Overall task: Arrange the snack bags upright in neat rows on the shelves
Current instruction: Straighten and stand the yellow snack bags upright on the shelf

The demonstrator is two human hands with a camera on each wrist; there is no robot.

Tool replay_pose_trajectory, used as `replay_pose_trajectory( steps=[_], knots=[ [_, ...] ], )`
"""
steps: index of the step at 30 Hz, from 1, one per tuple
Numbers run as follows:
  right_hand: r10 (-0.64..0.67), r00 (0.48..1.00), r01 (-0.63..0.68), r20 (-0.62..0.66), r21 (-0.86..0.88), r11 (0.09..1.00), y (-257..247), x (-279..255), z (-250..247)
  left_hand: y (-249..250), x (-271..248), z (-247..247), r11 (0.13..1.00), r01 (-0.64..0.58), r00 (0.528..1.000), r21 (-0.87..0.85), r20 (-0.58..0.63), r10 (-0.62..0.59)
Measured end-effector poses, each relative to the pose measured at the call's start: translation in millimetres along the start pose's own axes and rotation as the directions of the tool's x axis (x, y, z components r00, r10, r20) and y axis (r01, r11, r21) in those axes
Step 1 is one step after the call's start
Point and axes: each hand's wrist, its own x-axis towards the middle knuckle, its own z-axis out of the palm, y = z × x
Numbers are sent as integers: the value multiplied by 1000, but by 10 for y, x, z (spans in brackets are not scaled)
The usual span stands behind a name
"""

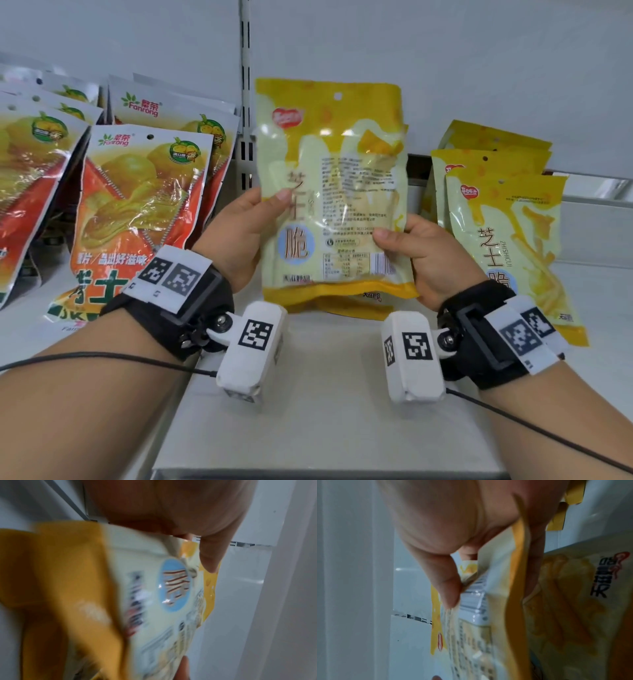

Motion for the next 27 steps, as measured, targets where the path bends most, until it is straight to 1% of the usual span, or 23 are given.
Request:
replay_pose_trajectory(
  steps=[2, 4, 8, 11, 14, 18, 21, 23, 25, 27],
  knots=[
    [16, 1000, -16, 24, -25, 1000, 28, -9, 19, 18, 6, -9, 999, -12, 998, -36, -59, 9],
    [4, 1000, -3, 19, -17, 1000, 48, -8, 48, 15, 3, -8, 1000, 0, 996, -26, -84, -3],
    [-75, 996, 75, -57, -5, 997, 36, 11, 47, -9, -22, 38, 999, 53, 996, 5, -68, -53],
    [-82, 993, 83, -81, 8, 997, 28, 13, 30, 9, -36, 61, 996, 84, 993, 15, -79, -82],
    [-100, 990, 105, -102, 36, 994, -1, 17, 37, 8, -41, 51, 994, 92, 990, 51, -109, -86],
    [-183, 971, 202, -150, 120, 972, -63, 11, 66, -8, -59, 78, 990, 115, 988, 83, -115, -105],
    [-186, 966, 217, -178, 175, 960, -85, 8, 76, 0, -70, 130, 992, 119, 986, 38, -119, -113],
    [-168, 967, 205, -194, 188, 960, -101, 5, 78, 9, -85, 175, 991, 126, 984, 47, -136, -118],
    [-162, 961, 198, -225, 147, 969, -130, -6, 76, 53, -109, 222, 991, 117, 982, 67, -155, -105],
    [-183, 939, 190, -291, -3, 982, -178, -25, 56, 101, -111, 260, 992, 107, 982, 64, -162, -96]
  ],
)
